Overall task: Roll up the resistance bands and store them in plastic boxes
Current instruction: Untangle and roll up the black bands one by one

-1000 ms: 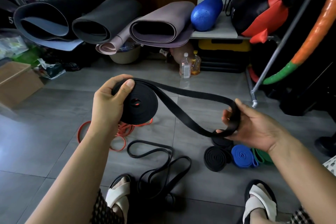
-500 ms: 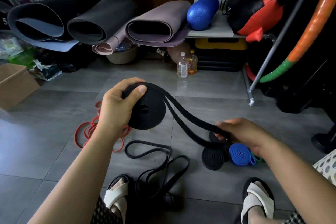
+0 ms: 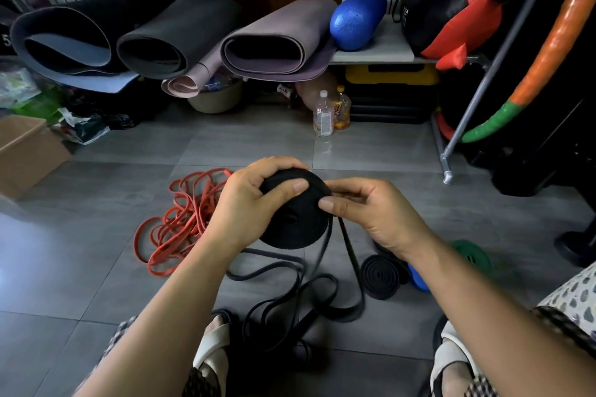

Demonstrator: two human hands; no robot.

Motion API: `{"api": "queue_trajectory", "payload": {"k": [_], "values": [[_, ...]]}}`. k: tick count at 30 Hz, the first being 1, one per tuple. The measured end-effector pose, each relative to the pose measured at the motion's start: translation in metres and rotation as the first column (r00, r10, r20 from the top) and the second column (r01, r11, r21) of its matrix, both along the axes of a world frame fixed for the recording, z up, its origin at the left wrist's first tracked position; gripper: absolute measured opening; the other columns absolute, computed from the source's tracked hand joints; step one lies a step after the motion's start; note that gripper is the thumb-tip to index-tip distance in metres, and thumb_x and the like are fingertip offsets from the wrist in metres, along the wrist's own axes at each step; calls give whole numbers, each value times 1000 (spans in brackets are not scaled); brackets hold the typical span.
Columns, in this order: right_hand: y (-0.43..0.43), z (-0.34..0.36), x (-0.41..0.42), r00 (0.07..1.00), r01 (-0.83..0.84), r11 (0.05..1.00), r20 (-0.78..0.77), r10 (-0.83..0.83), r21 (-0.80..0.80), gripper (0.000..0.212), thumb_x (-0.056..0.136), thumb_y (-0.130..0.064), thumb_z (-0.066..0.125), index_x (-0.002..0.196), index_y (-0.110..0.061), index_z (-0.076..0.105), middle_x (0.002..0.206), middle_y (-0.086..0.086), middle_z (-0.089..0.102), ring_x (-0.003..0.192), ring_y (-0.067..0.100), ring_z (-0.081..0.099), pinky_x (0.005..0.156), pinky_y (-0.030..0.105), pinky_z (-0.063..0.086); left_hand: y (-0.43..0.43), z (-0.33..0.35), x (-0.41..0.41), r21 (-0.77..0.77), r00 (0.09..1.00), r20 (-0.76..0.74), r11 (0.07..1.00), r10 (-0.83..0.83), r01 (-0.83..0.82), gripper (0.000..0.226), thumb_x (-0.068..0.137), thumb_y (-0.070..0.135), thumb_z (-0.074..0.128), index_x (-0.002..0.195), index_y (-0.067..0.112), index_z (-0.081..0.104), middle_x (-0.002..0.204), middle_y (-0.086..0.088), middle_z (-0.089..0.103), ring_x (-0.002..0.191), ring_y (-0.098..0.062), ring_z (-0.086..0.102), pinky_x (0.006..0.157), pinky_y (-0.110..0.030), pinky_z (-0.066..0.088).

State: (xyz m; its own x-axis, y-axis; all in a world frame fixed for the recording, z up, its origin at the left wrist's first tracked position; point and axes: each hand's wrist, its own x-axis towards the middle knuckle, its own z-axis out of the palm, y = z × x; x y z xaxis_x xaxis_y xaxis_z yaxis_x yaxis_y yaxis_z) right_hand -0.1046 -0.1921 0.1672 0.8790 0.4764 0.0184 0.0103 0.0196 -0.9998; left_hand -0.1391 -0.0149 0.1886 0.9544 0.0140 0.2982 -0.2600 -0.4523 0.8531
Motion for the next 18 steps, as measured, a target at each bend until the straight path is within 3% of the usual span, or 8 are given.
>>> {"api": "queue_trajectory", "payload": {"k": [2,5,11,15,18], "values": [[-2,-1,0,1000,14,1000,-8,-14,16,20,71,-17,68,91,-17,69,84,-5,73,85,6,68,75,14,49,-1,0,-1,-67,1000,-7,998,3,-4,17,77,27,62,92,36,63,94,16,67,89,0,62,79,-16,50],[-3,-4,-3,998,24,997,-60,-20,69,21,69,-23,66,88,-18,73,88,1,74,88,13,68,82,21,52,-6,-1,-1,-138,999,-7,990,31,-32,20,83,15,66,90,34,64,88,18,68,87,-1,62,78,-17,50],[1,-7,-7,944,101,947,-331,5,304,30,70,-16,62,97,-4,68,87,9,73,81,17,70,70,22,55,-23,-4,-3,-353,980,-36,915,194,-194,15,85,13,63,87,28,65,83,14,67,81,3,62,69,-10,48],[8,-11,-6,906,206,914,-422,-43,349,51,59,-28,71,104,-3,67,98,12,72,89,19,69,71,23,54,-37,-9,-3,-523,933,-125,776,338,-352,11,85,15,64,84,26,67,80,14,67,76,4,62,66,-12,49],[13,-17,-8,879,281,882,-471,-77,379,45,63,-26,69,101,-3,67,98,12,72,87,19,69,72,23,55,-45,-12,-1,-638,895,-230,636,382,-435,7,86,17,63,87,22,67,84,8,67,76,0,63,64,-14,51]]}}
